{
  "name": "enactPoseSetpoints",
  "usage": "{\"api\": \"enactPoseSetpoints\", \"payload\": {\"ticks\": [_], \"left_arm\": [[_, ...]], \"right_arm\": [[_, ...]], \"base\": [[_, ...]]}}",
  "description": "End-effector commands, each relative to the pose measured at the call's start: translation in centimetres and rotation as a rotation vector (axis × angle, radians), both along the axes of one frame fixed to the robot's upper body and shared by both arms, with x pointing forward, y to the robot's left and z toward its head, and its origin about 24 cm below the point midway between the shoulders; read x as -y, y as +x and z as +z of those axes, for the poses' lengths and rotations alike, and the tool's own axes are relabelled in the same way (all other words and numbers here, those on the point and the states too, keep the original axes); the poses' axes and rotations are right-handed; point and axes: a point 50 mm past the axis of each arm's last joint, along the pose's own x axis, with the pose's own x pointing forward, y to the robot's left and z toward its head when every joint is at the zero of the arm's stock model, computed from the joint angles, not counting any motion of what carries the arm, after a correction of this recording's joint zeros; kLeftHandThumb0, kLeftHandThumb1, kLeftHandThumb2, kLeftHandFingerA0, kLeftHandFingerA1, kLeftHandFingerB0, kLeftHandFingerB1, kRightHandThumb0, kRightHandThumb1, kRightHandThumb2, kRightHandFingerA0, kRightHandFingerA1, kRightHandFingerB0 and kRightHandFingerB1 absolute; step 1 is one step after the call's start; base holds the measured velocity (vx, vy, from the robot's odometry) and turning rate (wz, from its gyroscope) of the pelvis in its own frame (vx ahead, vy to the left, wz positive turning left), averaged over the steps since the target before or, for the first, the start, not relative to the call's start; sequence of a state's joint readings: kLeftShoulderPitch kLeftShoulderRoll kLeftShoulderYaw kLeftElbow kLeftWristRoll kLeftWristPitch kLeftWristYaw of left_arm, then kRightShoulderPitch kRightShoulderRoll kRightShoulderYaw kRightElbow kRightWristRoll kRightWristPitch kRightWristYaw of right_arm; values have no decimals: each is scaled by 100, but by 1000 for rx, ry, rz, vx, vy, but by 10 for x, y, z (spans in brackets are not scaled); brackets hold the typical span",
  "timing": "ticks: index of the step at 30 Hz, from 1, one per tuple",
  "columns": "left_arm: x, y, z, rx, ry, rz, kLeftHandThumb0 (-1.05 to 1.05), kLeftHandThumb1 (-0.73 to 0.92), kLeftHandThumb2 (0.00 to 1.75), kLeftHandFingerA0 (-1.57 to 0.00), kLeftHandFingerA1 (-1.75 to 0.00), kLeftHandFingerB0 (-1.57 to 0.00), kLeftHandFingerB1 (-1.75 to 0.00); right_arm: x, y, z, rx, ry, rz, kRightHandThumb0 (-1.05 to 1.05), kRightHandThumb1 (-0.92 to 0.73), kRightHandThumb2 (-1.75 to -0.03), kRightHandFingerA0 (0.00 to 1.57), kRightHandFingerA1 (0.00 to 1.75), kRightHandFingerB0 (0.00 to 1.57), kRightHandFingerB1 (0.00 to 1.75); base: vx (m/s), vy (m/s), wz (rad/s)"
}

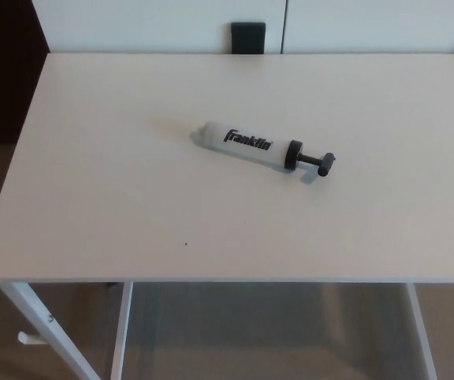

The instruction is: The robot walks towards a desk on which an air pump is kept in the middle. It lifts it up and holds it with its left hand and uses its right hand to compress it by pushing its handle inwards.

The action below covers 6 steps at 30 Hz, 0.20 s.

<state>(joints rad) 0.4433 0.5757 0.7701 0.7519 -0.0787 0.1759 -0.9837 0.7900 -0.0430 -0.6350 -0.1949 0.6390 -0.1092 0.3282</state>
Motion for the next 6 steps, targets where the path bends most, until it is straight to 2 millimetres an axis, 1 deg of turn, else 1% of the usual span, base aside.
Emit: {"api": "enactPoseSetpoints", "payload": {"ticks": [1,2,3,4,5,6], "left_arm": [[12,-17,-38,209,-114,358,-62,72,62,-31,-37,-29,-31],[13,-15,-40,215,-110,369,-62,72,62,-31,-37,-29,-31],[18,-11,-44,233,-120,377,-65,80,64,-26,-35,-22,-29],[21,-8,-47,245,-128,380,-65,80,64,-26,-35,-22,-29],[27,-3,-52,272,-145,388,-71,69,95,-19,-47,-16,-42],[27,-3,-52,272,-145,388,-71,69,95,-19,-47,-16,-42]], "right_arm": [[27,-35,-53,-176,204,49,-82,-87,-66,28,48,16,34],[28,-37,-56,-177,219,36,-82,-87,-66,28,48,16,34],[31,-40,-62,-177,270,1,-83,-92,-70,25,45,16,31],[32,-42,-64,-175,303,-20,-83,-92,-70,25,45,16,31],[35,-43,-67,-142,359,-73,-84,-92,-73,19,43,10,29],[35,-43,-67,-142,359,-73,-84,-92,-73,19,43,10,29]], "base": [[0,0,0],[0,0,0],[0,0,0],[0,0,0],[0,0,0],[0,0,0]]}}
